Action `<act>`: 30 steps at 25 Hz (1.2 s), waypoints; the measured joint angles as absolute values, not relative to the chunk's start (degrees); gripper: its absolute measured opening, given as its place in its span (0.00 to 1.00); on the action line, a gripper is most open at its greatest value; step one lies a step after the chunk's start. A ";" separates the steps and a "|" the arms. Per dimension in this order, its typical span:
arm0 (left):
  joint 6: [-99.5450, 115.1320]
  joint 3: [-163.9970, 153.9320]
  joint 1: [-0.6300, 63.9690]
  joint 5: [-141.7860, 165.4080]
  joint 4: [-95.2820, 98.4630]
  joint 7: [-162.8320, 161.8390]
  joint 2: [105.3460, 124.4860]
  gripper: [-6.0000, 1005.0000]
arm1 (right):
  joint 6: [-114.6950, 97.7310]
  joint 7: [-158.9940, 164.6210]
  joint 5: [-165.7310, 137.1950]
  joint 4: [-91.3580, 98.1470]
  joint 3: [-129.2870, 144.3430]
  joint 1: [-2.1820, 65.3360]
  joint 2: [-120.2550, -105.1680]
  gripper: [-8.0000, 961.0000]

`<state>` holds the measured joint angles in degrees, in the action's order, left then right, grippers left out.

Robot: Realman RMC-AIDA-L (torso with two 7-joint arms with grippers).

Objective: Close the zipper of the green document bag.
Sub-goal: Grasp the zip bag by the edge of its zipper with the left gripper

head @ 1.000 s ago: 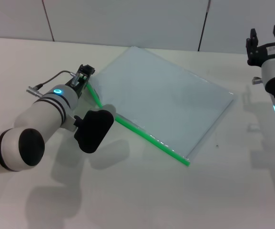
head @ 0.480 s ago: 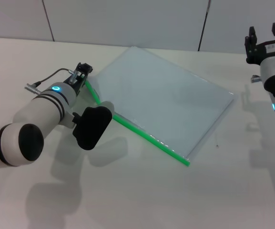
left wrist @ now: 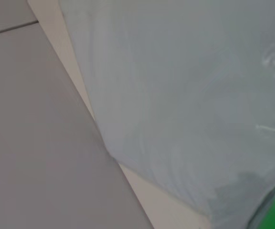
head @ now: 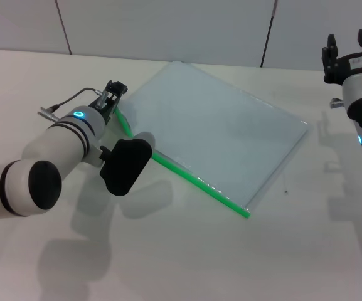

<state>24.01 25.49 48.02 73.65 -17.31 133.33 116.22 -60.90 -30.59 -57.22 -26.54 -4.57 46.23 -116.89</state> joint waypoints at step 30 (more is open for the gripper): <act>22.45 25.31 47.53 77.52 -19.16 133.32 116.45 0.41 | -60.91 -30.58 -57.22 -26.54 -4.57 46.32 -116.89 0.54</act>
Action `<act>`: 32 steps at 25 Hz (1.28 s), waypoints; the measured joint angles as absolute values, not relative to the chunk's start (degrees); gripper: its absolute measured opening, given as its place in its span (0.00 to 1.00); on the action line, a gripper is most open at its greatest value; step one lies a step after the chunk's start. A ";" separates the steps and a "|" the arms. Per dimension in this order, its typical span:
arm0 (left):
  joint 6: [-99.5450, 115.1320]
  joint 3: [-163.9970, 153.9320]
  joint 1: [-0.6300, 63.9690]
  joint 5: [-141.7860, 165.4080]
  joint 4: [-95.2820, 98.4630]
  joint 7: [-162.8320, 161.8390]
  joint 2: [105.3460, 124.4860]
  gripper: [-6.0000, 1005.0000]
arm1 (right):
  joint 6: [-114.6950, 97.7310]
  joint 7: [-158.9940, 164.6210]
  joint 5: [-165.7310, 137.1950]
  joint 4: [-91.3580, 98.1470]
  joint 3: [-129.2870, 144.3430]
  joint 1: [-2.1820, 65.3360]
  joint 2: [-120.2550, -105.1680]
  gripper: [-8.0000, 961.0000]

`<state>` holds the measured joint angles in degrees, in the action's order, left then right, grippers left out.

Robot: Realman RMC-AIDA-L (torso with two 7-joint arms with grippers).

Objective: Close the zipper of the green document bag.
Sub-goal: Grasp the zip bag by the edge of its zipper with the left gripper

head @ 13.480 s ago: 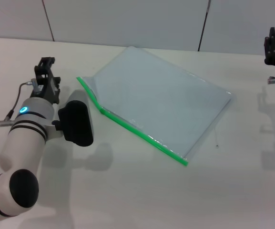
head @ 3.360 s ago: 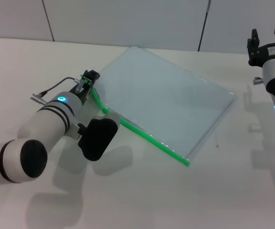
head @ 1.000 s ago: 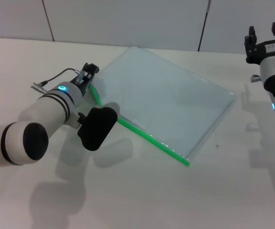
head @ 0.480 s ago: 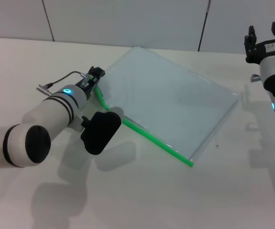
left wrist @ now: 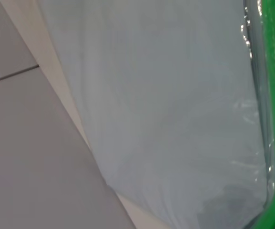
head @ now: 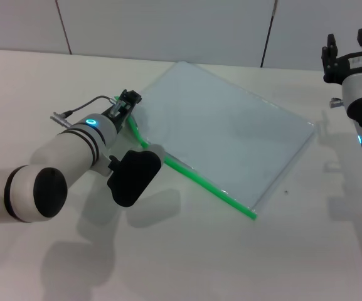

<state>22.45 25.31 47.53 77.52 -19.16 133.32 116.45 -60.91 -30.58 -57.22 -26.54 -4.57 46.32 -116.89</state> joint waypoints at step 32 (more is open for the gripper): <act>23.20 25.76 47.11 81.85 -19.07 132.97 116.45 0.08 | -60.81 -30.59 -58.47 -27.16 -4.48 46.30 -116.89 0.54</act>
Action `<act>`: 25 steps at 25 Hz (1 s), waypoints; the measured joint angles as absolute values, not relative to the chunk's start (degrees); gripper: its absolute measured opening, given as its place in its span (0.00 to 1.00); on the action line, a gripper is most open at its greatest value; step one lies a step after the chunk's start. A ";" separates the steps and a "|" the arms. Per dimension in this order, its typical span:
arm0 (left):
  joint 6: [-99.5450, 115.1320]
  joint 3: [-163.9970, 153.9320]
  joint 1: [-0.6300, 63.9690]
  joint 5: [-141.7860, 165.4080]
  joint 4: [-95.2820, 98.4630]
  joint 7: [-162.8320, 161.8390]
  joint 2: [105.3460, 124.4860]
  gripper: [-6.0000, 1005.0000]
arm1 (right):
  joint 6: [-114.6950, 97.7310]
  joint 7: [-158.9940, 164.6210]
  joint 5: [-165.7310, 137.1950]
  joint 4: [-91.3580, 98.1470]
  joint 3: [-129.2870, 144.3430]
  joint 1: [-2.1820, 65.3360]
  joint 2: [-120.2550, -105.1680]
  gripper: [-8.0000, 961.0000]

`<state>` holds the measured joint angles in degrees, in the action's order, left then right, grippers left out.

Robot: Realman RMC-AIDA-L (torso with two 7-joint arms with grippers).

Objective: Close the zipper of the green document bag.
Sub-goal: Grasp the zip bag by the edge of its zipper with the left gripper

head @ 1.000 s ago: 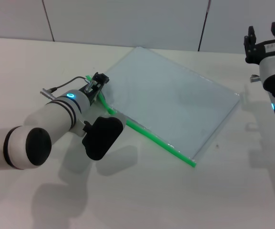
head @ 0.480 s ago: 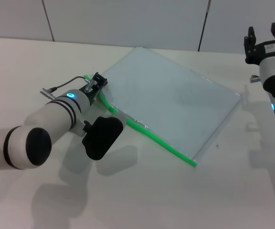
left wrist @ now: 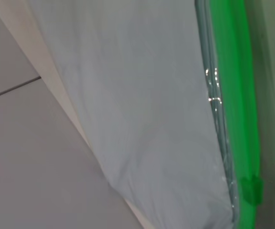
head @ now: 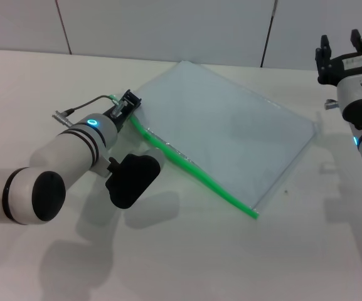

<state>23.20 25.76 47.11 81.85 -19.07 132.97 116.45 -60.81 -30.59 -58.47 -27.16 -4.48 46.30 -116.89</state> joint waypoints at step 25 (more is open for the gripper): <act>34.75 25.20 44.92 89.08 -21.53 108.48 116.54 0.06 | -58.49 -30.50 -64.36 -28.07 -4.49 45.99 -116.80 0.54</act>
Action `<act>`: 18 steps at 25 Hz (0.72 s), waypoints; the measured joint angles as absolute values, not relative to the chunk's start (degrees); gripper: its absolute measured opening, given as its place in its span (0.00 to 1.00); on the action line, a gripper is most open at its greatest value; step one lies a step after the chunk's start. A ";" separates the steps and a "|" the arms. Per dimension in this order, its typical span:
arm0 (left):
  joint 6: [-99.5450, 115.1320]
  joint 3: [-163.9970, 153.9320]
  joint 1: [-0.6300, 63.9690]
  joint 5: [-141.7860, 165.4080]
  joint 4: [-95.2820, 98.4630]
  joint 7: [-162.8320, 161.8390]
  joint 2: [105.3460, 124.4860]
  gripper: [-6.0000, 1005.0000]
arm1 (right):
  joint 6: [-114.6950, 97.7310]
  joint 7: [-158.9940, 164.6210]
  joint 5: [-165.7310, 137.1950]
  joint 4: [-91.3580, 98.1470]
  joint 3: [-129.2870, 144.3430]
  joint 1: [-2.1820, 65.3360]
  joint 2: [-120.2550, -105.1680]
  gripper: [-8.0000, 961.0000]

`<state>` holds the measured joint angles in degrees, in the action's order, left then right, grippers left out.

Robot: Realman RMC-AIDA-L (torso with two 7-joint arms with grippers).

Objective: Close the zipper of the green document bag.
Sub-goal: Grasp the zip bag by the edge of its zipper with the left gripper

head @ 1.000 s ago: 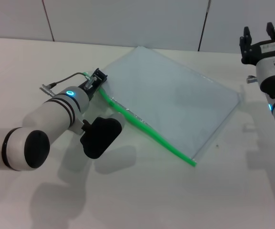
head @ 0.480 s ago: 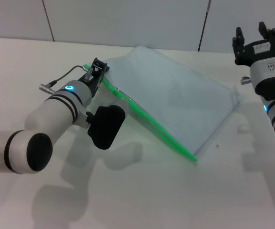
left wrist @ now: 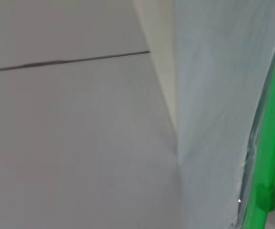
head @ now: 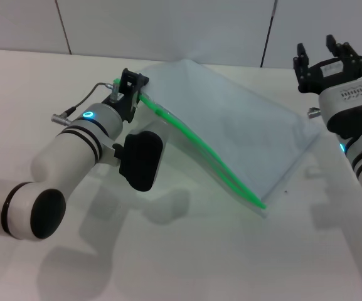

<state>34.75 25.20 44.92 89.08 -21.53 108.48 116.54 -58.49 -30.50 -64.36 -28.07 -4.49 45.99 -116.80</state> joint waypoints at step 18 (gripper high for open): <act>47.51 25.46 41.63 96.71 -22.24 85.13 116.54 0.06 | -59.07 -29.09 -75.64 -29.90 -4.48 44.21 -116.81 0.54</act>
